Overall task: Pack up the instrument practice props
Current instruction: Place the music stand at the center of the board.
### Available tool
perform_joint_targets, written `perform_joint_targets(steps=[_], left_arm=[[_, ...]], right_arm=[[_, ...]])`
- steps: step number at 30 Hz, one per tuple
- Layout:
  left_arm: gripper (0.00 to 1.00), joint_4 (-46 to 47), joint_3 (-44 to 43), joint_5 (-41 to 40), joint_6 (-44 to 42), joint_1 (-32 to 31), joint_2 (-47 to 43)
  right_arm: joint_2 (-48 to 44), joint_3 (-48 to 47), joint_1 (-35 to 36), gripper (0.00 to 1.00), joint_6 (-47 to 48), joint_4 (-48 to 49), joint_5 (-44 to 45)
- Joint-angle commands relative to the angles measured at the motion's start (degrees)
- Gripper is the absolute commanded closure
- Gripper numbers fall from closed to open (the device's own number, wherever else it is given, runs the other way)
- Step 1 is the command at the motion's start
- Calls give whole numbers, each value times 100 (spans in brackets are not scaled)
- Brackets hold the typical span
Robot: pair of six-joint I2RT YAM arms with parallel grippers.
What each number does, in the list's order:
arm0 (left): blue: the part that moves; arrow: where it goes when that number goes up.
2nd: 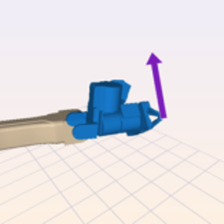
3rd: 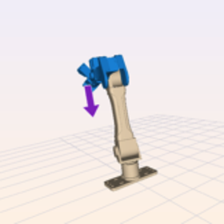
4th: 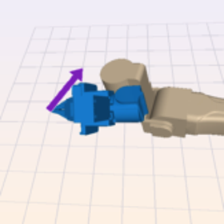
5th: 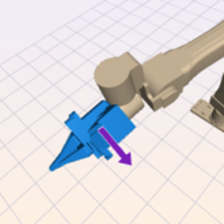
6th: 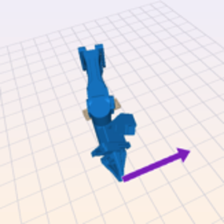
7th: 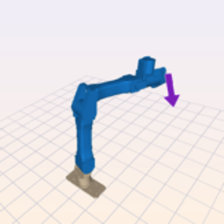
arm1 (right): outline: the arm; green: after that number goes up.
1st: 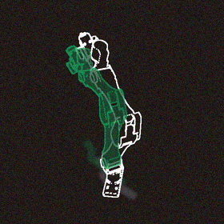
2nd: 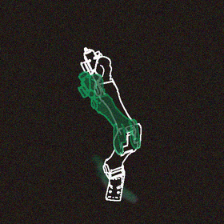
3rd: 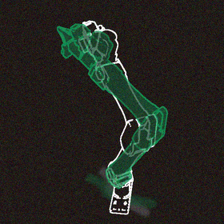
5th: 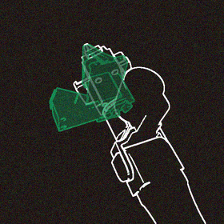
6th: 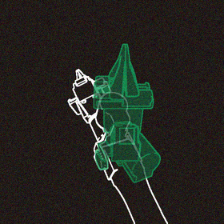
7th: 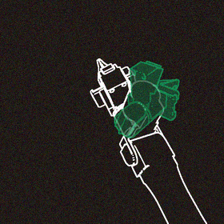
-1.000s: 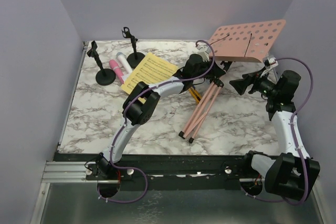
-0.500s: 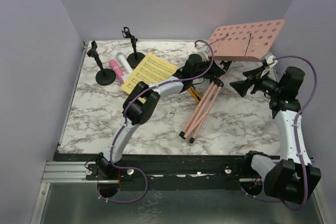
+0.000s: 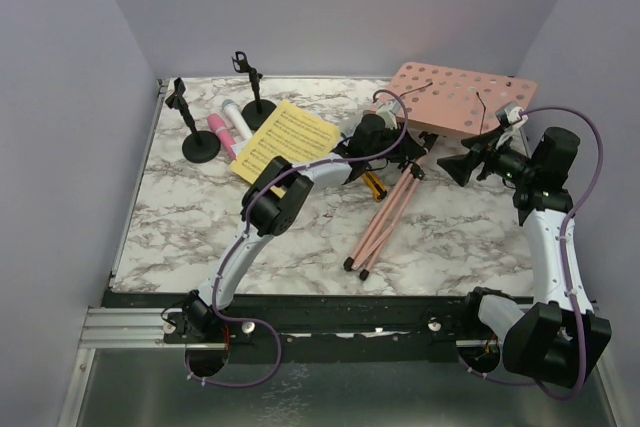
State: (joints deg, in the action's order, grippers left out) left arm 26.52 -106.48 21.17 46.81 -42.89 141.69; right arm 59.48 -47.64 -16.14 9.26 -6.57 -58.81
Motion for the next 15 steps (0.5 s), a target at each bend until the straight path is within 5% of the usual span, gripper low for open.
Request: perform_joint_targets(steps=[1,15], left_arm=[[100,1242,-476,274,107,-49,-136],[100,1043,-594,287,12,-165,207]], right_arm=[[39,-80,-30,4,6,-5,-173],[80,-27,-29,4,-29,85,-199]])
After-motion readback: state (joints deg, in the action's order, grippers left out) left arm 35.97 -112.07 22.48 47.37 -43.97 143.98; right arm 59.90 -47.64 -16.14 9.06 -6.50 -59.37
